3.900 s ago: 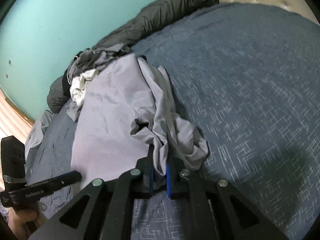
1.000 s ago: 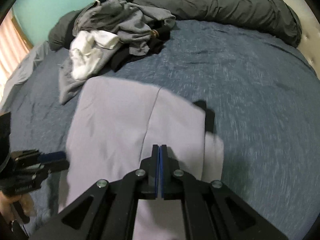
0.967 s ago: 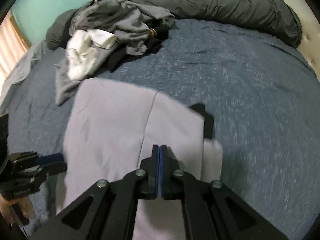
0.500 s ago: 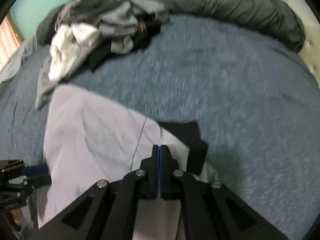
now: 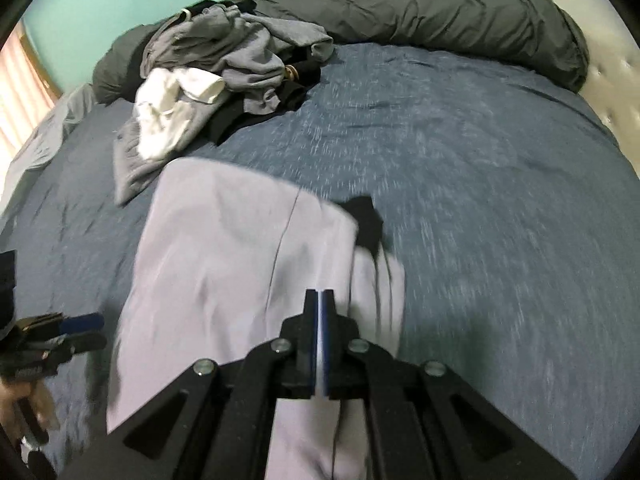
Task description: Fold clothes
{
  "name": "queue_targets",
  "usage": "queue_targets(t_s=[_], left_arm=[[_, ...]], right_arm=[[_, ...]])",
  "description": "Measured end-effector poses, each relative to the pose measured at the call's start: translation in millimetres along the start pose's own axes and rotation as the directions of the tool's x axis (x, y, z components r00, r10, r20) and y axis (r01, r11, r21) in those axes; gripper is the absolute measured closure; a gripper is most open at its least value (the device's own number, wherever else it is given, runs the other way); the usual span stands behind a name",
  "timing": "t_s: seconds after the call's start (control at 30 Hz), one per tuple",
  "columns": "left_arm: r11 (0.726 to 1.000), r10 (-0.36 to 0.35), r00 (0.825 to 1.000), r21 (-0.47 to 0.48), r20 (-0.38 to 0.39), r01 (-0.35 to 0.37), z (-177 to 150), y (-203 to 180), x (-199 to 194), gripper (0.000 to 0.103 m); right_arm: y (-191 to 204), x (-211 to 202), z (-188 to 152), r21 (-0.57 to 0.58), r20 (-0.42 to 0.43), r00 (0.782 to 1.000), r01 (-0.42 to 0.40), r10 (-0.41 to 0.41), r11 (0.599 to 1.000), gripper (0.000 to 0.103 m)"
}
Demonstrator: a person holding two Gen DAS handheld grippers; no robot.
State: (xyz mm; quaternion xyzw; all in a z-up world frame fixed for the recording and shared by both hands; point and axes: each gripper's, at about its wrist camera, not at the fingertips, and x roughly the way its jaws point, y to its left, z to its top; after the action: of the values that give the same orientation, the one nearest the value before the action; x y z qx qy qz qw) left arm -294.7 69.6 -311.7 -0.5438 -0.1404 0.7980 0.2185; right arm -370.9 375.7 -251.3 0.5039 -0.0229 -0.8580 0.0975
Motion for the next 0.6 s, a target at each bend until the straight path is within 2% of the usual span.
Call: queue_targets(t_s=[0.1,0.17,0.2,0.23,0.27,0.37,0.43,0.47,0.6], left_arm=[[0.999,-0.016,1.0,-0.028,-0.007,0.015,-20.4,-1.4,-12.4,0.051],[0.999,-0.024,0.999,-0.045,-0.022,0.023,-32.9,-4.8,-17.8,0.044],[0.999,-0.025,0.999,-0.046,-0.036,0.024,-39.2,-8.5,-19.1,0.042],[0.999,-0.027,0.999,-0.046,-0.047,0.024,-45.1,-11.3,-20.8,0.042],[0.999,-0.026,0.998,-0.044,-0.055,0.023,-50.2,-12.3,-23.3,0.042],[0.998,-0.037,0.997,-0.05,-0.073,0.033,-64.2,-15.5,-27.6,0.041],[0.997,-0.052,0.996,-0.063,-0.074,0.047,-70.7,-14.9,-28.0,0.04],[0.996,-0.057,0.995,-0.068,-0.076,0.052,-73.0,-14.2,-27.4,0.039],[0.994,-0.076,0.993,-0.086,-0.086,0.069,-81.9,-11.5,-24.4,0.037]], right_arm=[[-8.1,-22.3,-31.7,0.063,-0.011,0.999,-0.035,0.036,0.997,0.099],[-12.7,-34.2,-53.8,0.116,-0.023,0.998,-0.061,0.064,0.991,0.083],[-15.0,-40.2,-64.9,0.142,-0.028,0.997,-0.074,0.079,0.987,0.065],[-17.3,-46.2,-75.9,0.168,-0.033,0.995,-0.086,0.093,0.982,0.058],[-19.7,-52.1,-87.0,0.194,-0.038,0.993,-0.098,0.108,0.976,0.055],[-17.1,-67.3,-114.1,0.233,-0.044,0.992,-0.107,0.12,0.966,0.054],[-15.3,-71.6,-127.6,0.255,-0.056,0.992,-0.099,0.117,0.962,0.047],[-16.0,-72.8,-132.0,0.264,-0.061,0.991,-0.095,0.115,0.96,0.043],[-25.4,-69.2,-140.5,0.302,-0.061,0.99,-0.104,0.128,0.948,0.041]])
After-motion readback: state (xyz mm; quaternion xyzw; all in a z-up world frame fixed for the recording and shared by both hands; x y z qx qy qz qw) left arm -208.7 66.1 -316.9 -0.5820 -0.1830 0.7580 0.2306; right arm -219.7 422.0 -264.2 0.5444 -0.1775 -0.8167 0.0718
